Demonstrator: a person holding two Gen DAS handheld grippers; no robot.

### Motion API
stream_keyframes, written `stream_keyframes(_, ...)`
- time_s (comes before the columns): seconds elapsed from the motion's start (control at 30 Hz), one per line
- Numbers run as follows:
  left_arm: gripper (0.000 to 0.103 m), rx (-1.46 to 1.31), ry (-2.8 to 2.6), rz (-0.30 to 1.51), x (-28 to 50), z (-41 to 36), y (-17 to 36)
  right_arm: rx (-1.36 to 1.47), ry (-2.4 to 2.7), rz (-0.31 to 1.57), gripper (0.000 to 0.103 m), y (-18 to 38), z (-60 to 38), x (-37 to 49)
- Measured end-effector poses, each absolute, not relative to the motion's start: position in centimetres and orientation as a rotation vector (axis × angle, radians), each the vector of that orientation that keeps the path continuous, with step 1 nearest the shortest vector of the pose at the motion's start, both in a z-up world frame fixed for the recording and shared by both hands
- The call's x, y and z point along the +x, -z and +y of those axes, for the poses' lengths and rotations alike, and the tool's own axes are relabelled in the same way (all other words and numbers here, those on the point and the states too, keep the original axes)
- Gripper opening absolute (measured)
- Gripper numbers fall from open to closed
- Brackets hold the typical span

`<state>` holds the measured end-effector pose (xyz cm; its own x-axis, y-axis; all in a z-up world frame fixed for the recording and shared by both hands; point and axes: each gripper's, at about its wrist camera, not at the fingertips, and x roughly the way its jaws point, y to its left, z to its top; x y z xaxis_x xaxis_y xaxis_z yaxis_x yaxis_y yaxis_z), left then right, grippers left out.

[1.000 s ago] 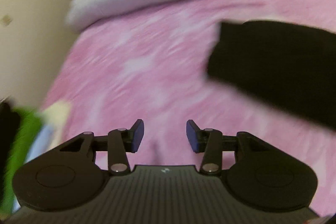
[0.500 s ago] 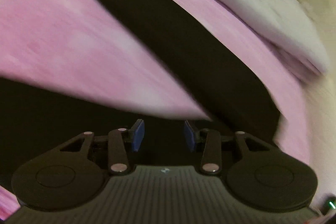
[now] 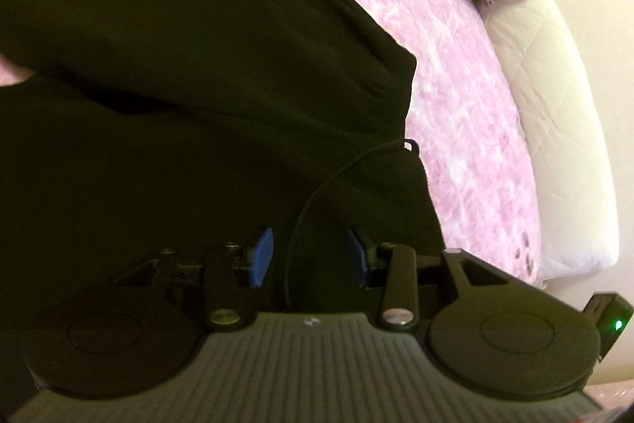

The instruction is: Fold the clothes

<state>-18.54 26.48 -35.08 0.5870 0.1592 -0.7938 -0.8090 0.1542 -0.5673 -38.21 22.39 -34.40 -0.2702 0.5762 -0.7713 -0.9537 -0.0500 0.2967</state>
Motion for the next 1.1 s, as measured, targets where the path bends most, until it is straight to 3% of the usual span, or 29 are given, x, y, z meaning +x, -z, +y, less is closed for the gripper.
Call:
stream_keyframes(0.2,0.036,-1.230,-0.760,0.693,-18.7,26.5,36.5,-0.616,-1.556,0.963,0.038,37.9,25.2,-38.5)
stream_keyframes(0.4,0.036,-1.236,-0.760,0.717,-19.5,27.1,37.2,-0.847,-1.588,0.789,0.037,38.3,25.3,-41.5)
stream_keyframes(0.47,0.036,-1.237,-0.763,0.725,-19.7,27.3,37.2,-0.947,-1.574,0.692,0.013,38.8,25.3,-42.9)
stream_keyframes(0.53,0.036,-1.233,-0.765,0.722,-20.0,27.5,37.0,-0.984,-1.565,0.641,0.000,39.1,25.5,-43.7)
stream_keyframes(0.57,0.036,-1.231,-0.767,0.718,-20.2,27.6,36.8,-0.963,-1.553,0.645,0.000,39.0,25.6,-43.6)
stream_keyframes(0.67,0.036,-1.231,-0.778,0.705,-21.1,27.9,36.3,-0.742,-1.491,0.749,0.000,37.1,25.9,-41.1)
stream_keyframes(0.9,0.036,-1.244,-0.806,0.694,-23.7,28.6,35.8,-0.110,-1.557,1.211,0.000,29.4,23.0,-37.5)
stream_keyframes(1.0,0.036,-1.275,-0.818,0.686,-24.6,28.8,36.1,0.034,-1.550,1.494,0.001,30.1,22.1,-39.2)
stream_keyframes(1.1,0.036,-1.293,-0.840,0.683,-25.6,28.8,36.1,-0.048,-1.482,1.691,0.006,33.7,21.6,-41.9)
